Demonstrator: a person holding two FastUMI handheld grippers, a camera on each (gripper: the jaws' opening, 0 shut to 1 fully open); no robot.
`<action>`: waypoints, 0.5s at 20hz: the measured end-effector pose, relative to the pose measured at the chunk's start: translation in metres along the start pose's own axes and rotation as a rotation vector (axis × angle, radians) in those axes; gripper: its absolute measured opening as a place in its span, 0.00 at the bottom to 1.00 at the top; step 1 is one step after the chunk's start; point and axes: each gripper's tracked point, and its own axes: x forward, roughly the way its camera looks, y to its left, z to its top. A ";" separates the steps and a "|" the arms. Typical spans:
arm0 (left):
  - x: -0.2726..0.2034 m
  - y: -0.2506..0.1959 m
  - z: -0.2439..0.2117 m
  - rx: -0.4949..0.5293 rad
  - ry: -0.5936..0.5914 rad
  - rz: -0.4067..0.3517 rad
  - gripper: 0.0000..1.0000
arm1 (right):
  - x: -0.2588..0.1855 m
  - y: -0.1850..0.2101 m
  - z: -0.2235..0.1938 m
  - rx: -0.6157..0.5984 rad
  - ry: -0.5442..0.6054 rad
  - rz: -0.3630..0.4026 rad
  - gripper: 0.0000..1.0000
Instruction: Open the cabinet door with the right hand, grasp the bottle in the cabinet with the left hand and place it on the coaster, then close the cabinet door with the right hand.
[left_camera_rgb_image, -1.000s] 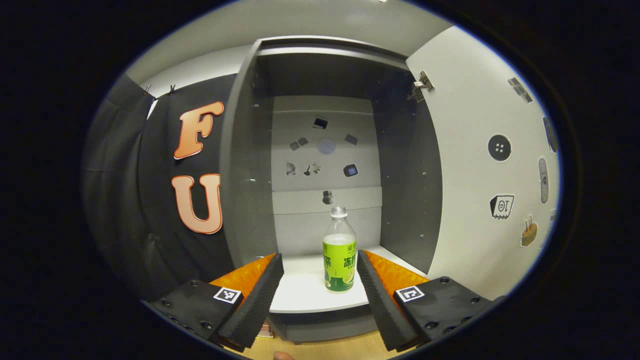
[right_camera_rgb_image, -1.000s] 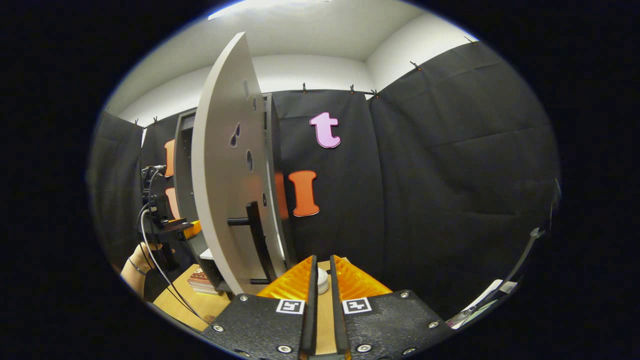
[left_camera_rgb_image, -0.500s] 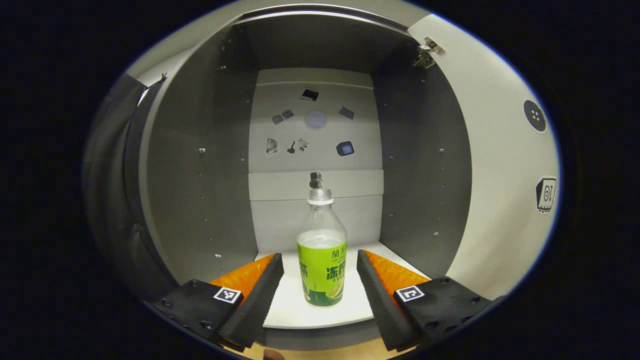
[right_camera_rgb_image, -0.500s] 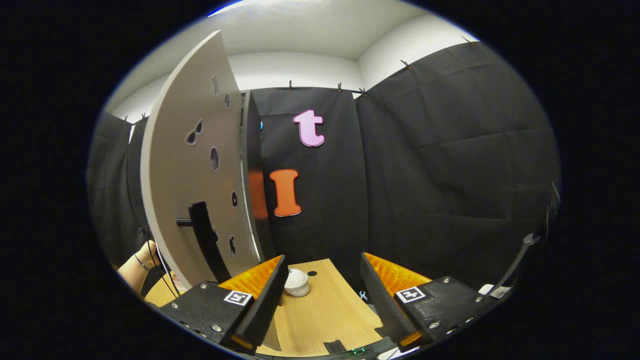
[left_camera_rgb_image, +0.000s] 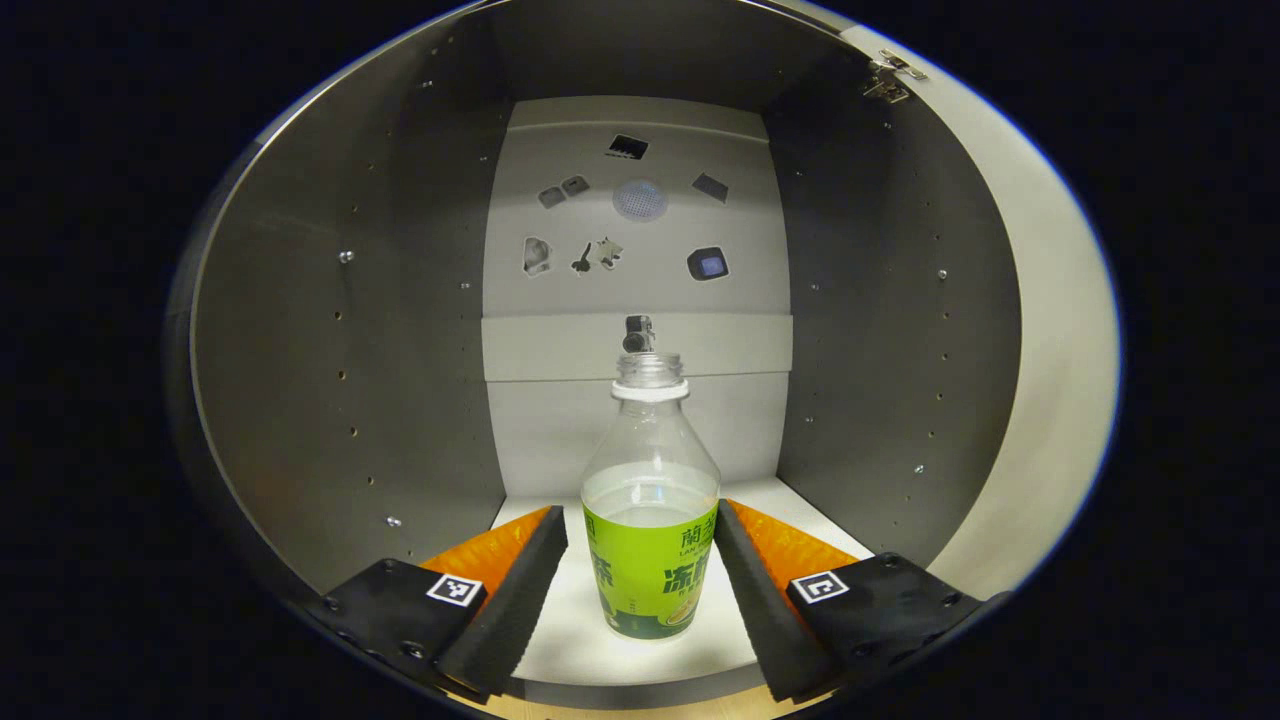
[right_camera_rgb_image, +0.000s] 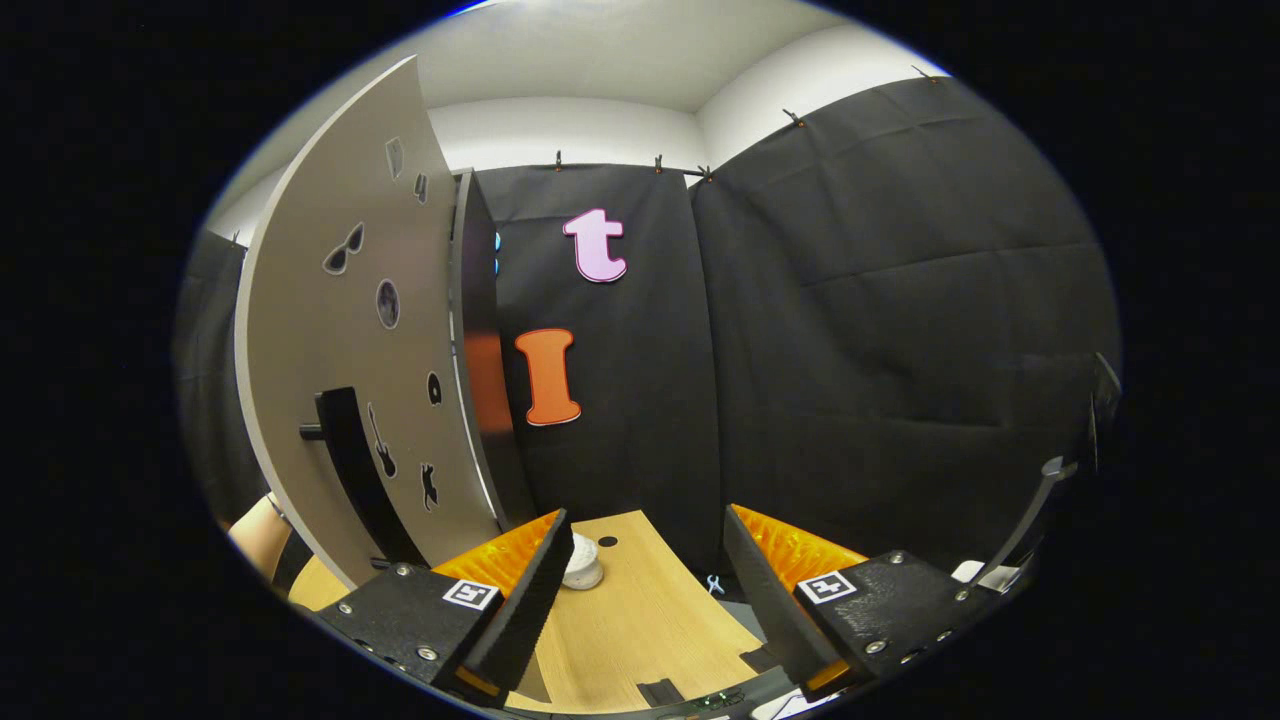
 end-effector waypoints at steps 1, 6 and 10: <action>0.000 0.000 -0.001 -0.001 0.002 0.001 0.94 | 0.001 -0.001 -0.001 0.000 0.000 -0.003 0.93; -0.024 -0.004 0.004 -0.044 -0.003 -0.026 0.82 | 0.000 0.000 -0.005 0.009 0.006 0.005 0.93; -0.055 -0.002 0.012 -0.040 -0.027 -0.037 0.81 | -0.002 0.007 -0.002 0.009 -0.007 0.019 0.93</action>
